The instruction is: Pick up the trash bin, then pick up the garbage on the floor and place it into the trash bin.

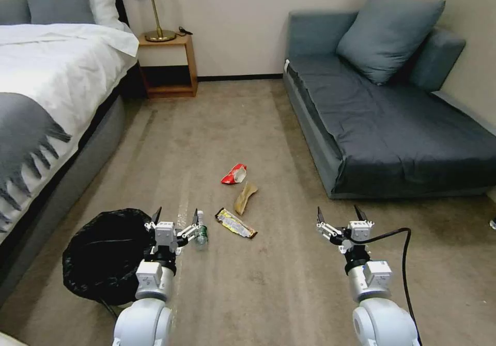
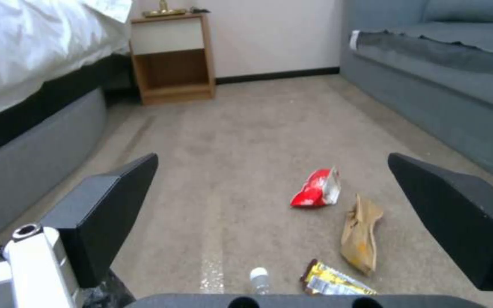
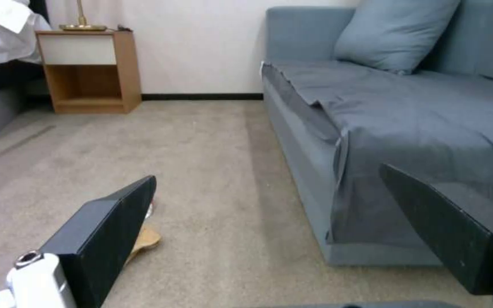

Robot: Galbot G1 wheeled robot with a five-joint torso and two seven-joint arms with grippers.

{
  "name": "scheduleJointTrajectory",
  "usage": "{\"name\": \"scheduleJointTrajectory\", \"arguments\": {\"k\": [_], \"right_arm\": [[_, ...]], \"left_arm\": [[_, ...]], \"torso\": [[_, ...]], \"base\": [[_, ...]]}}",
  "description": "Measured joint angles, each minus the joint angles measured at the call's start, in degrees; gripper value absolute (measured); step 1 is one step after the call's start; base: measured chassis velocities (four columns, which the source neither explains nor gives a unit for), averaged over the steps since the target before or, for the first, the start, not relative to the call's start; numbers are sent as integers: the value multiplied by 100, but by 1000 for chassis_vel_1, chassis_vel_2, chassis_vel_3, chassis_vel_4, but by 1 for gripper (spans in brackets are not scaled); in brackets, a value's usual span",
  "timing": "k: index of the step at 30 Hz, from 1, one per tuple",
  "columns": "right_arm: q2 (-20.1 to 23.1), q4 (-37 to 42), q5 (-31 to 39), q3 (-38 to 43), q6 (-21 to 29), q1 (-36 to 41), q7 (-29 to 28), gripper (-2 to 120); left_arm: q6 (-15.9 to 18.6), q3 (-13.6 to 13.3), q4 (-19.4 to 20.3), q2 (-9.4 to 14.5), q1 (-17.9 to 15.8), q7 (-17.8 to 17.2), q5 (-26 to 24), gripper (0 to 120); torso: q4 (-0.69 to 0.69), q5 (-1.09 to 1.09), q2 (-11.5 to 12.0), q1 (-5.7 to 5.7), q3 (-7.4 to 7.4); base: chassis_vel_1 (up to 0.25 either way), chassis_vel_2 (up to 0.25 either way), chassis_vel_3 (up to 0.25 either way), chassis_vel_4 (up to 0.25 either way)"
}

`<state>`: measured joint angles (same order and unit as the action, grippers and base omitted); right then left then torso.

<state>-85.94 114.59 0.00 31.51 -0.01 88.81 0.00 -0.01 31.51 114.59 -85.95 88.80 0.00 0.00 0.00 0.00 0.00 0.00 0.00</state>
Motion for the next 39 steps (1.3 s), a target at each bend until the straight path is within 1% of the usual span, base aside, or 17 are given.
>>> {"name": "scheduleJointTrajectory", "arguments": {"k": [32, 35, 36, 37, 38, 39], "right_arm": [[0, 0, 0, 0, 0, 0, 0, 100], [-1, 19, -4, -7, -33, 28, 0, 100], [-8, 66, -29, -24, -118, 96, -17, 100], [-23, 160, -78, -68, -274, 242, -53, 100], [-23, 160, -78, -68, -274, 242, -53, 100], [-53, 319, -166, -143, -546, 489, -120, 100]], "left_arm": [[0, 0, 0, 0, 0, 0, 0, 100], [-44, 39, 32, 5, 38, -17, -11, 100], [-135, 87, 84, 12, 94, -42, -31, 100], [-303, 199, 177, 32, 201, -98, -68, 100], [-303, 199, 177, 32, 201, -98, -68, 100], [-483, 330, 287, 53, 340, -155, -102, 100]], "torso": [[0, 0, 0, 0, 0], [0, 1, 0, 0, 0], [0, -1, 0, 0, 0], [0, -1, 0, 0, 0], [0, -1, 0, 0, 0], [-4, 7, 0, 0, 0]], "base": [[0, 0, 0, 0], [0, 0, 0, 0], [0, 0, 0, 0], [0, 0, 0, 0], [0, 0, 0, 0], [0, 0, 0, 0]]}}
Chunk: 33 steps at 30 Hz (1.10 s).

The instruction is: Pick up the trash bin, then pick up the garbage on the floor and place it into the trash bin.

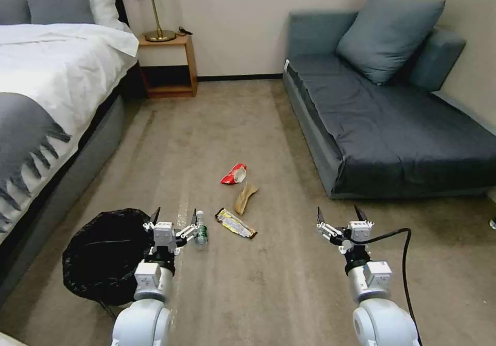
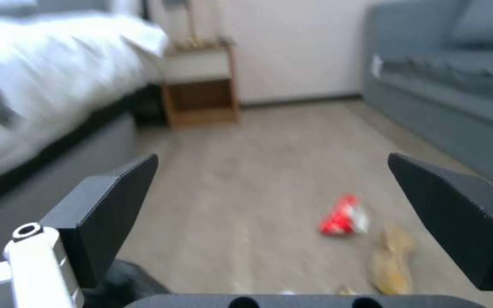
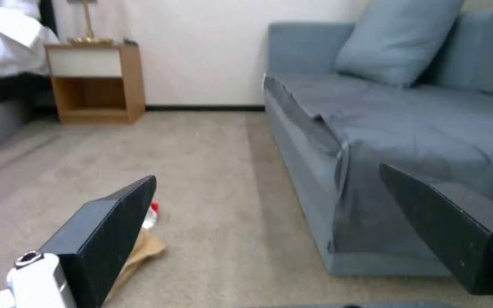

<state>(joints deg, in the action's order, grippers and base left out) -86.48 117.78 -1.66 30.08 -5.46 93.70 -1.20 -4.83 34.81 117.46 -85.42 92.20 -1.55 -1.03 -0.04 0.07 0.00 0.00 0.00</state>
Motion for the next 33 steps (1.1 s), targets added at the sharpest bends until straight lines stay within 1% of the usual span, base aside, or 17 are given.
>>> {"name": "scheduleJointTrajectory", "arguments": {"k": [1, 2, 3, 5, 7, 8, 10, 12, 13, 16, 23, 26, 27, 29, 30, 32, 33], "right_arm": [[-24, 118, -65, -67, -206, 178, -42, 100], [-48, 243, -134, -120, -414, 369, -90, 100], [-73, 386, -213, -181, -662, 586, -154, 100], [-88, 471, -260, -232, -807, 715, -184, 100], [-133, 724, -399, -346, -1244, 1104, -290, 100], [-133, 724, -399, -346, -1244, 1104, -290, 100], [-156, 738, -248, -475, -1461, 1346, -367, 100], [-154, 684, -147, -476, -1470, 1360, -380, 100], [-154, 684, -147, -476, -1470, 1360, -380, 100], [-147, 614, -79, -455, -1433, 1343, -382, 100], [-144, 574, -65, -447, -1294, 1272, -388, 100], [-145, 561, -145, -441, -1191, 1239, -443, 100], [-145, 561, -145, -441, -1191, 1239, -443, 100], [-146, 497, -202, -412, -1150, 1199, -542, 100], [-146, 497, -202, -412, -1150, 1199, -542, 100], [-139, 410, -183, -390, -1108, 1145, -603, 100], [-133, 379, -176, -384, -1098, 1124, -620, 100]], "left_arm": [[-4, -12, 3, 1, 40, 0, -2, 100], [-101, 21, 62, 10, 123, -21, -13, 100], [-301, 114, 184, 37, 264, -75, -37, 100], [-422, 167, 258, 52, 347, -107, -51, 100], [-870, 366, 511, 109, 690, -230, -110, 100], [-870, 366, 511, 109, 690, -230, -110, 100], [-1173, 482, 668, 160, 901, -310, -101, 100], [-1268, 137, 574, 298, 1187, -235, 190, 100], [-1268, 137, 574, 298, 1187, -235, 190, 100], [-1260, -130, 556, 374, 1292, -251, 289, 100], [-1335, -156, 512, 367, 1233, -374, 103, 100], [-1215, 319, 631, 533, 1124, -404, -624, 98], [-1215, 319, 631, 533, 1124, -404, -624, 98], [-846, 795, 729, 877, 1035, -445, -1307, 99], [-846, 795, 729, 877, 1035, -445, -1307, 99], [-361, 973, 716, 1389, 995, -465, -2169, 100], [-220, 1040, 662, 1566, 986, -461, -2450, 100]], "torso": [[3, -2, 0, 0, -1], [3, -16, 0, 0, 0], [5, -11, 0, 1, -1], [5, -3, 0, 0, 0], [4, -11, 0, 1, 0], [4, -11, 0, 1, 0], [3, -6, -1, 1, -1], [2, -11, 0, 1, 0], [2, -11, 0, 1, 0], [4, -6, -1, 1, 0], [4, -7, 0, 1, 0], [4, -8, 0, 0, 0], [4, -8, 0, 0, 0], [3, -7, 0, 1, 0], [3, -7, 0, 1, 0], [3, -9, 0, 0, 0], [4, -9, 0, 0, 0]], "base": [[0, 0, 0, 0], [0, 0, 0, 0], [0, 0, 0, 0], [0, 0, 0, 0], [0, 0, 0, 0], [0, 0, 0, 0], [0, 0, 0, 0], [0, 0, 0, 0], [0, 0, 0, 0], [0, 0, 0, 0], [0, 0, 0, 0], [0, 0, 0, 0], [0, 0, 0, 0], [0, 0, 0, 0], [0, 0, 0, 0], [0, 0, 0, 0], [0, 0, 0, 0]]}}
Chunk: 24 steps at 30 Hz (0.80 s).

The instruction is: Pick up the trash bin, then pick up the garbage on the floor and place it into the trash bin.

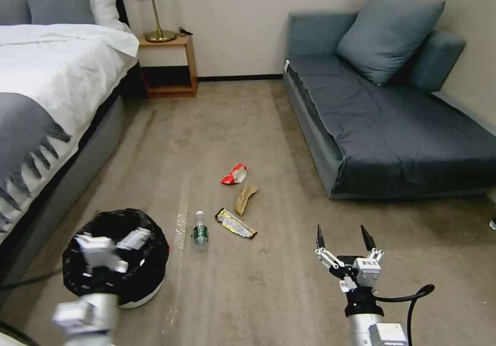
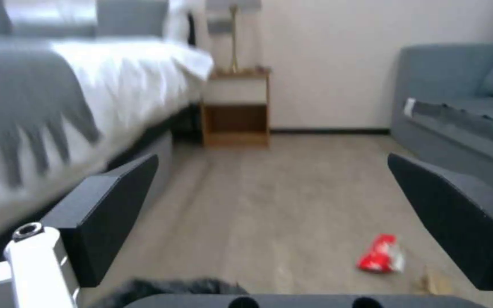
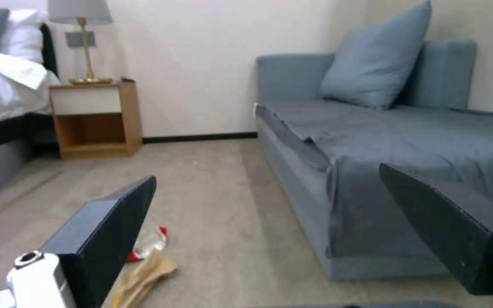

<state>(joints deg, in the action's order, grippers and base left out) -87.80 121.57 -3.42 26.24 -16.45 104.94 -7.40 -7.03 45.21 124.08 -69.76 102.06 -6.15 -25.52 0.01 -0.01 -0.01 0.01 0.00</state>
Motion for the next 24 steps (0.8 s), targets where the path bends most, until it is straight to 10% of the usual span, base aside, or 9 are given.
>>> {"name": "scheduleJointTrajectory", "arguments": {"k": [12, 15, 19, 24], "right_arm": [[-31, -182, 65, -55, 91, -168, -132, 100], [-35, -206, 83, -61, 100, -183, -154, 100], [-28, -276, 109, -61, 107, -198, -195, 100], [-29, -311, 113, -67, 107, -180, -216, 100]], "left_arm": [[1872, 1232, -1179, 1513, -265, 487, -1315, 100], [2265, 1290, -1306, 1620, -266, 608, -1195, 100], [3769, 1123, -1465, 1726, -547, 668, -912, 100], [4060, 1006, -1681, 1817, -795, 668, -925, 100]], "torso": [[-1, 1, 0, 0, 0], [-2, 0, 1, 0, 0], [-1, 0, 1, -1, 0], [-1, 0, 1, 0, 0]], "base": [[0, 0, 0, 0], [0, 0, 0, 0], [0, 0, 0, 0], [0, 0, 0, 0]]}}
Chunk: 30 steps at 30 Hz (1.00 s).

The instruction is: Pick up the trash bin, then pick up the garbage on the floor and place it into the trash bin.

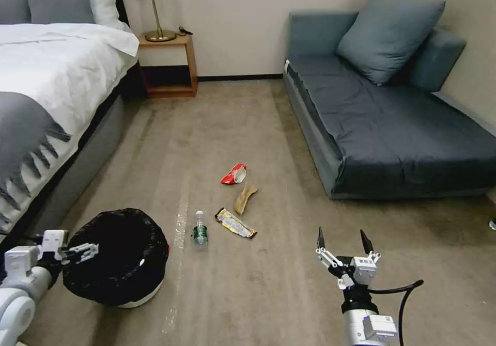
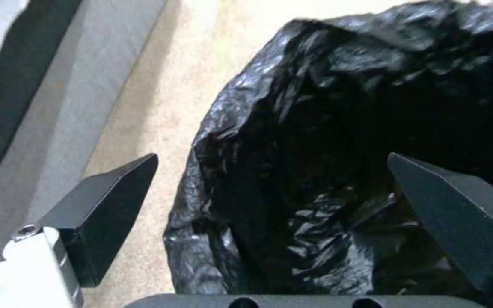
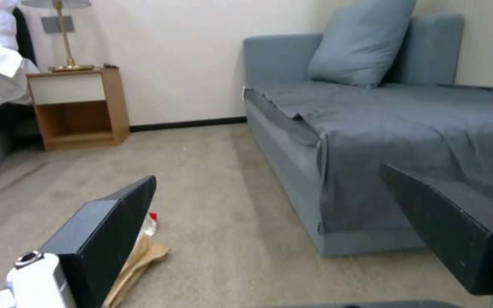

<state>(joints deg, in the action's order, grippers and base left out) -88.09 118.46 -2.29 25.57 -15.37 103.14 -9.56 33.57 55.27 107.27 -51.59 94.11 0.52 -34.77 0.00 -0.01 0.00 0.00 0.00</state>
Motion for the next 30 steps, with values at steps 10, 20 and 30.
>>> {"name": "scheduleJointTrajectory", "arguments": {"k": [10, 20, 30], "right_arm": [[-72, -40, -50, -47, -4, 33, -24, 100], [-100, 27, -49, -41, 69, -18, -42, 100], [-132, 27, -17, -21, 92, -10, -87, 100]], "left_arm": [[192, 30, -506, 144, -464, 68, -32, 100], [524, -249, -1070, 74, -1040, 261, -46, 100], [851, -305, -1344, 88, -1192, 318, -91, 85]], "torso": [[0, 1, 0, 0, 0], [1, 1, 0, 0, 0], [0, 1, 0, 0, 0]], "base": [[0, 0, 0, 0], [0, 0, 0, 0], [0, 0, 0, 0]]}}
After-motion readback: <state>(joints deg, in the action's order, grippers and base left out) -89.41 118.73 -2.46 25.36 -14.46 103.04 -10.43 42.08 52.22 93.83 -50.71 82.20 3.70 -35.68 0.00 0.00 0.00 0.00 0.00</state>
